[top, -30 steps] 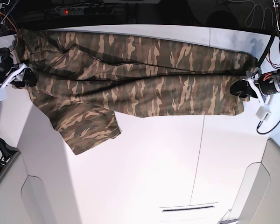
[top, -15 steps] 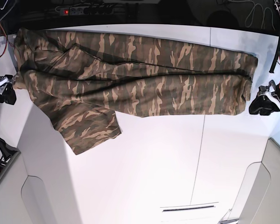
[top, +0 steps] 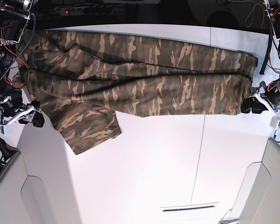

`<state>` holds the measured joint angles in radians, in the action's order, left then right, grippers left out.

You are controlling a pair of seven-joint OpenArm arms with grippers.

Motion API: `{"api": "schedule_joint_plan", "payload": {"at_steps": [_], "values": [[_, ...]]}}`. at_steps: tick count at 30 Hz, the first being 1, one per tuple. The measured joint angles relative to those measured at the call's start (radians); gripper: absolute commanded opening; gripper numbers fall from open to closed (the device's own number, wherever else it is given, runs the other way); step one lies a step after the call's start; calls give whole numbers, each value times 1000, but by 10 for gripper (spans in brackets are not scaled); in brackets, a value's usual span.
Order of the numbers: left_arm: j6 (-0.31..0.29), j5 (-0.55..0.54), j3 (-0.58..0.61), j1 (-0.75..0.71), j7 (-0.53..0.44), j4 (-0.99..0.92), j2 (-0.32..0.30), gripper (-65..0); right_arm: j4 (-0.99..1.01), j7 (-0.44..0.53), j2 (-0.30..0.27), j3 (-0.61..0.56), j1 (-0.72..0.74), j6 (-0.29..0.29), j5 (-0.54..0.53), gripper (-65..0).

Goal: Fold the T-shirt properly
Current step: 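Grasp the folded shirt's lower edge with both grippers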

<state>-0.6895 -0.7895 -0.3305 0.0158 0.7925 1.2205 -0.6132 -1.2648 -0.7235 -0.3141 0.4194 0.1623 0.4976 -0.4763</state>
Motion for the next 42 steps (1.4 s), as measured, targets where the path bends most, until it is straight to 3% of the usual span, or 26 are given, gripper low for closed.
{"api": "schedule_joint_plan", "payload": {"at_steps": [6, 13, 19, 25, 27, 30, 34, 37, 42], "values": [[0, 13, -1, 77, -1, -136, 1, -260, 170, 74, 0, -88, 84, -8, 47, -249], [0, 36, -3, 85, -21, -198, 5, -260, 245, 145, 11, -92, 98, -12, 48, -249], [0, 6, -2, 87, -19, -198, 29, -260, 246, 155, 55, -92, 99, -11, 63, -250], [0, -47, 82, 91, 6, -198, 27, -266, 246, 159, 85, -92, 101, -8, 62, -251], [-1, -53, 111, 95, 3, -196, 26, -332, 245, 158, 90, -92, 101, -7, 56, -251], [0, -48, 129, 95, 5, -196, 26, -493, 245, 151, 90, -92, 101, -7, 55, -260], [-1, -44, 129, 95, 19, -192, 29, -650, 245, 126, 90, -92, 101, -8, 55, -469], [-1, -42, 129, 99, 23, -186, 29, -650, 246, 97, 90, -92, 101, -9, 37, -633], [0, -35, 134, 101, 48, -139, 20, -650, 246, 37, 90, -92, 99, -8, -18, -650]]}}
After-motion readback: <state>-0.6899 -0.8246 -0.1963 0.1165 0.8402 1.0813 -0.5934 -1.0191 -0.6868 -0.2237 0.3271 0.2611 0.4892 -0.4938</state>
